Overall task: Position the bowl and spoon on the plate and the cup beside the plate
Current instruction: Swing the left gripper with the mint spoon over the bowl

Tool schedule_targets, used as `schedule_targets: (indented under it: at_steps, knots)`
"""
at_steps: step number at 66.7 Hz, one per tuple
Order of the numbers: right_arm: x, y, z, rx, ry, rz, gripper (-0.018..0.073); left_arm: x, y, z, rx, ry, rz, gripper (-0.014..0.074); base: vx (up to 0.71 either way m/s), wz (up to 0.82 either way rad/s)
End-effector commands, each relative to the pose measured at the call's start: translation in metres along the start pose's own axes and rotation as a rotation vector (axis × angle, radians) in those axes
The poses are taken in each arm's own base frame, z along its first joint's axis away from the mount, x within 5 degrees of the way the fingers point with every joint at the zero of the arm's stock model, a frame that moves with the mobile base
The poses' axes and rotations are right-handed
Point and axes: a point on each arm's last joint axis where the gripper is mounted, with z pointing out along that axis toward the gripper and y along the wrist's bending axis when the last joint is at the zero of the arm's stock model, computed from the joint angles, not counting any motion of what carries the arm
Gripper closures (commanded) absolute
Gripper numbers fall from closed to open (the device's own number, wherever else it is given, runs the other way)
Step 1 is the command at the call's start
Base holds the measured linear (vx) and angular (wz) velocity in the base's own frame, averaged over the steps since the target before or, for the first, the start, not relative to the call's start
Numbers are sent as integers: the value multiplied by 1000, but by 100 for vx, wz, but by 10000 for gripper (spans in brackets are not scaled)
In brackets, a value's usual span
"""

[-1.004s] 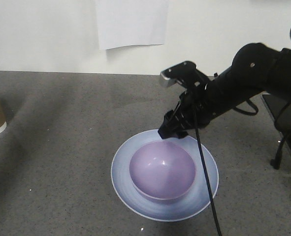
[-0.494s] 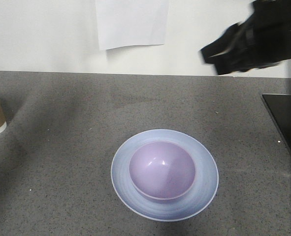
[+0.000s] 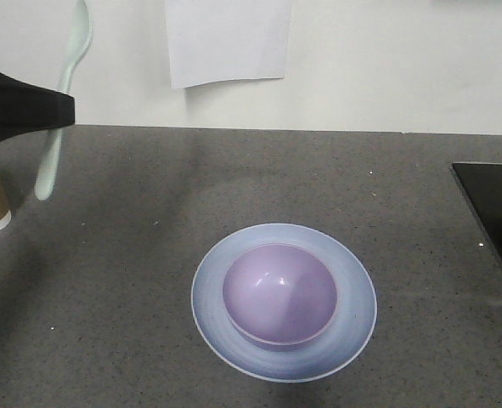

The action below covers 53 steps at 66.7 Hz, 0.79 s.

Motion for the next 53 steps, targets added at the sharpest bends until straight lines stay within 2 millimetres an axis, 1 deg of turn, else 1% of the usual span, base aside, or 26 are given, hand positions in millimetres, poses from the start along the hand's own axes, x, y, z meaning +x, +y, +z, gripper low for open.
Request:
schedule_targets:
  at_steps: [1,3,10,23,33,42,47,53]
  knots:
    - [6,2,-12,36,-97,24,566,-8,-13,4,78,-34,-4,603,0,0]
    - [11,3,-16,43,-111,26,566,-7,-14,8,88,-22,-4,603,0,0]
    - [27,7,-22,58,-126,57,564,-4,-22,23,145,25,0,603,0,0]
    - [47,12,-21,55,-107,100,564,8,-49,51,271,117,23,603,0,0]
    - [52,13,-20,49,-84,101,564,18,-61,76,299,177,47,603,0,0]
    - [53,13,-20,44,-68,105,564,33,-64,106,285,291,34,603,0,0]
    - [54,14,-20,40,-59,106,564,44,-62,125,259,359,43,603,0,0]
    - [55,14,-20,37,-46,108,564,53,-60,140,235,421,24,603,0,0]
